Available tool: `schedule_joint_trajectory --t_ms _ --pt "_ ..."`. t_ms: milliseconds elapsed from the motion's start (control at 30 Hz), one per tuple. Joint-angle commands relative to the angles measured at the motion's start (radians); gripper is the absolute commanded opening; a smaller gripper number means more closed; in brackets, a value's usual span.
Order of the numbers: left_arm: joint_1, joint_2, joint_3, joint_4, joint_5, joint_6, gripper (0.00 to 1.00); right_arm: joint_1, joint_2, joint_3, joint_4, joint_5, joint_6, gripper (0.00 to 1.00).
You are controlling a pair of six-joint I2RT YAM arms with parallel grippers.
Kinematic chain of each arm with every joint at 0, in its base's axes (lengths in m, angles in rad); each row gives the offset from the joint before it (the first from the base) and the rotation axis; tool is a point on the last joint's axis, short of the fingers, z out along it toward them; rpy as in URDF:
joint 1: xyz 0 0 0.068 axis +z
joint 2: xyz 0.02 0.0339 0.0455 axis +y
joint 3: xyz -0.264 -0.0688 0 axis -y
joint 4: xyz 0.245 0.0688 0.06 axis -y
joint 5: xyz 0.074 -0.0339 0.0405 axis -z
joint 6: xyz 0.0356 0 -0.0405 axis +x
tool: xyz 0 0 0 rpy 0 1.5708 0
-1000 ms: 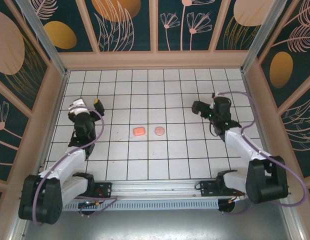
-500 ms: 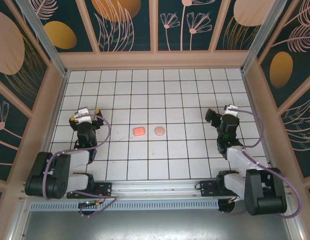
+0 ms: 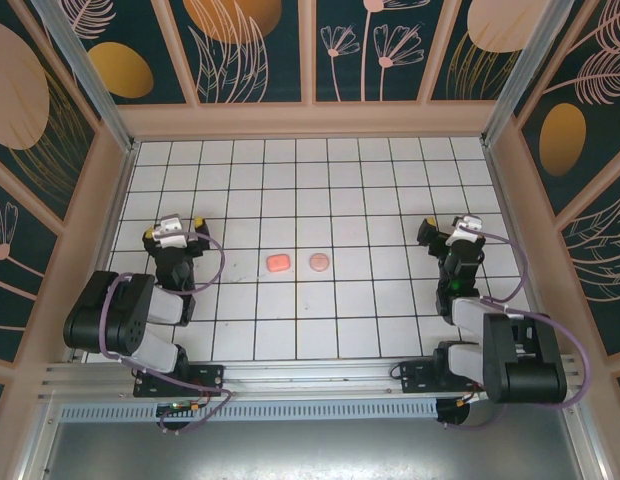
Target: Insert the wireless bluetooth earbuds into the charging case
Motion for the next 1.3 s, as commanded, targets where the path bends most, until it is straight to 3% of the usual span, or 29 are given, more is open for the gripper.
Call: schedule_joint_trajectory --t_ms 0,333,1267 --pt "0.024 -0.004 0.038 -0.029 0.034 -0.021 0.99 -0.010 0.063 -0.010 0.182 -0.036 -0.025 0.99" --pt "0.040 -0.002 0.050 -0.043 0.055 -0.031 0.99 -0.019 0.320 0.061 0.332 -0.141 -0.059 0.99" --pt "0.042 -0.001 0.049 -0.044 0.059 -0.031 0.99 -0.033 0.316 0.064 0.311 -0.191 -0.064 0.99"
